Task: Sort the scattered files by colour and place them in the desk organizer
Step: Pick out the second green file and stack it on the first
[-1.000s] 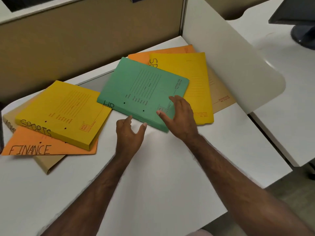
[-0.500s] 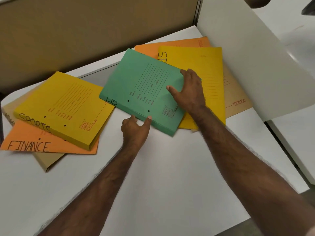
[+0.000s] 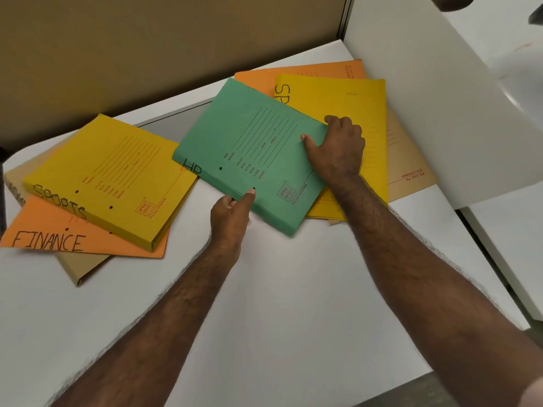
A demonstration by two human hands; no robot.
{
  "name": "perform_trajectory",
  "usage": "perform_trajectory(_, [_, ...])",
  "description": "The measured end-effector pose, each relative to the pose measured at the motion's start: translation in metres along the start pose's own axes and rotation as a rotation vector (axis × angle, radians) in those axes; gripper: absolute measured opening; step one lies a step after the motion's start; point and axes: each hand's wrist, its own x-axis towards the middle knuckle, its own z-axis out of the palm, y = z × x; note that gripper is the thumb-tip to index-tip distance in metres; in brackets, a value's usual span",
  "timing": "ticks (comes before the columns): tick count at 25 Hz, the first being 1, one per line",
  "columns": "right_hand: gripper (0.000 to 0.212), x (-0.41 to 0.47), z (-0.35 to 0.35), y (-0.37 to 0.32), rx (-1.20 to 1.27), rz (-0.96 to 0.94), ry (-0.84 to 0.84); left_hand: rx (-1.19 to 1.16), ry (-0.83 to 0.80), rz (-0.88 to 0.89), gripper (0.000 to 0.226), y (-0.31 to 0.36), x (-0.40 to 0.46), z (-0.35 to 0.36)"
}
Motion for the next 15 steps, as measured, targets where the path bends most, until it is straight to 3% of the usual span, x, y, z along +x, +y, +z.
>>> perform_trajectory(9, [0.062, -0.037, -0.017, 0.011, 0.161, 0.133, 0.057, 0.021, -0.009, 0.050, 0.055, -0.013, -0.015, -0.016])
perform_trajectory(15, [0.059, -0.087, -0.039, 0.010, 0.287, 0.223, 0.118, 0.037, -0.016, 0.133, 0.063, -0.022, -0.035, -0.035])
